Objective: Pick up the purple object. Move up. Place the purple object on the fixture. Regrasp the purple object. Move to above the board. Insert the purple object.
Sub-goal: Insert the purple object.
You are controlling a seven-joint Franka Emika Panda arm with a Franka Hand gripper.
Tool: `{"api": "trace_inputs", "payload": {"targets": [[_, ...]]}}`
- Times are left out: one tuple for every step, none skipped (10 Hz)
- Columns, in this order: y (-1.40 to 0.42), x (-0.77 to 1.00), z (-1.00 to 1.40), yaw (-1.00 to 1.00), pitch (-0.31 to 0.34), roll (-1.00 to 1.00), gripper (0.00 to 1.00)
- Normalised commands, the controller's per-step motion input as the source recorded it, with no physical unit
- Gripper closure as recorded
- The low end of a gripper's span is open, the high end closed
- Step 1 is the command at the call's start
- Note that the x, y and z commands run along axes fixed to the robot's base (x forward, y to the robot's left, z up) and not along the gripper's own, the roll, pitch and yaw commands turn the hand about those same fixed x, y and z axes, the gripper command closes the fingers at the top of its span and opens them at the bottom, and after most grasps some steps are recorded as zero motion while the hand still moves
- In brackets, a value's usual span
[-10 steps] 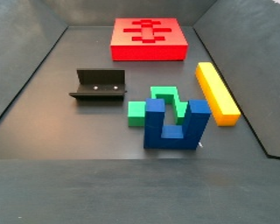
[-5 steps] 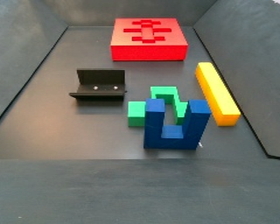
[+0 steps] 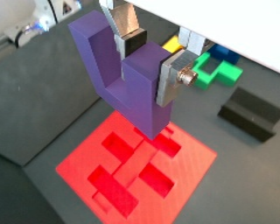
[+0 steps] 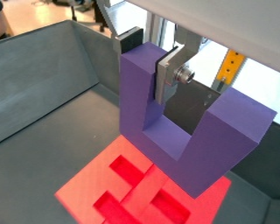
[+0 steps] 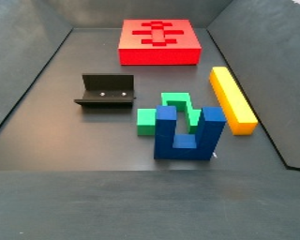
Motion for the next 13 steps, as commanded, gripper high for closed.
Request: {"api": "trace_inputs", "payload": {"targets": [[-0.46,0.14,-0.41,0.0,-0.156,-0.05,1.0],[-0.54,0.16,-0.49,0.0,-0.144,0.0,1.0],[-0.5,0.16,-0.59,0.09,-0.124,0.0,1.0],[-0.53,0.17,-0.61,0.15,-0.113,0.02,1.0],[-0.53,0.21,-0.63,0.23,-0.084,0.09,1.0],[-0.49,0.21,-0.6,0.35,-0.049,0.19,1.0],[-0.4,0.21,-0.61,0.39,-0.03,0.24,1.0],[-0.3,0.17,-0.54,0.47,-0.013,0.28,1.0],[-0.31,0.07,-0.35,0.37,0.0,0.31,1.0],[-0.24,0.03,-0.33,0.29,0.0,0.37,1.0],[-0.23,0.03,-0.33,0.19,0.0,0.43,1.0],[-0.2,0.03,-0.45,0.12,0.0,0.34,1.0],[-0.18,0.01,-0.44,0.13,0.0,0.25,1.0]]}}
